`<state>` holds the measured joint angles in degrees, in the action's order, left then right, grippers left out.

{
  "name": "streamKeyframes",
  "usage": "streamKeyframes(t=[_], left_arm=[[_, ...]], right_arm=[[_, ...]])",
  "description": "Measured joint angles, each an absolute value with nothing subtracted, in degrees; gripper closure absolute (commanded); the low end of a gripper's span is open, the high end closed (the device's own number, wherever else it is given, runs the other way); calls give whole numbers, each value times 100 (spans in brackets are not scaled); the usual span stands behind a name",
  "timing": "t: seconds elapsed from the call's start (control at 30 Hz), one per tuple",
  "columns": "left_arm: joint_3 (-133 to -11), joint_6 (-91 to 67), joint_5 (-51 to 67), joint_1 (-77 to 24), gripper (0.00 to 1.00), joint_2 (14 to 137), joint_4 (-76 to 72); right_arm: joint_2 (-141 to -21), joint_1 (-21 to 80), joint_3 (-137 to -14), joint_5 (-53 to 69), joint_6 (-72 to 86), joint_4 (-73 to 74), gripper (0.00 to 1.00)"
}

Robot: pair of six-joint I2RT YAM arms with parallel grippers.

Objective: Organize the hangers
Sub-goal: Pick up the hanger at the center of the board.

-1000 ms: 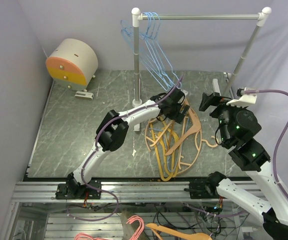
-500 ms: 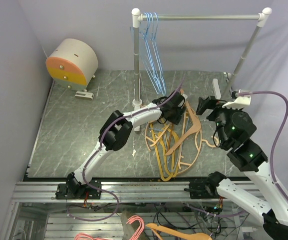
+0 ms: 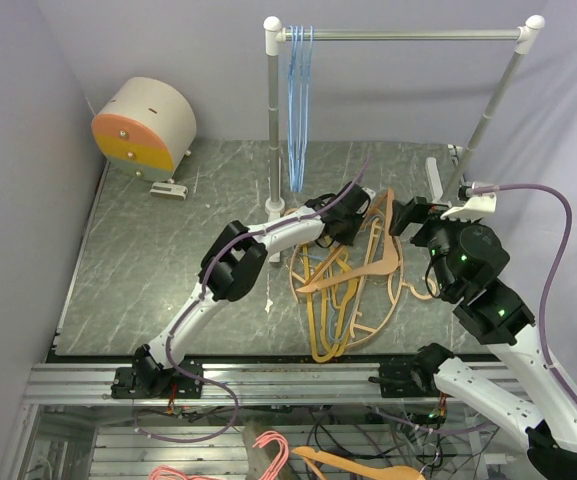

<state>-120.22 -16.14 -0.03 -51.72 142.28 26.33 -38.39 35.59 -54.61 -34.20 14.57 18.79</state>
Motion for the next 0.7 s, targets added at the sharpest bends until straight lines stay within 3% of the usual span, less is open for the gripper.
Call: streamKeyframes(t=[0.43,0.53,0.6,0.7], left_arm=[[-11039,-1374,-25,-5260,93,12873,2600],[-10962,-1323,-25,-5284,88,12575,2521],[-10965,-1282,-27,-5297,93,12481,2480],[-10936,-1247,-34,-5317,93,12460,2414]], right_arm=[[-3758,3559,-5459,-3253,1597,2143,2],[-3686,3559,-5459,-3249,1636,2178,2],[-3640,3559,-5459,-3245,1675,2185,2],[-3605,3559,-5461,-3234,1710,2222,3]])
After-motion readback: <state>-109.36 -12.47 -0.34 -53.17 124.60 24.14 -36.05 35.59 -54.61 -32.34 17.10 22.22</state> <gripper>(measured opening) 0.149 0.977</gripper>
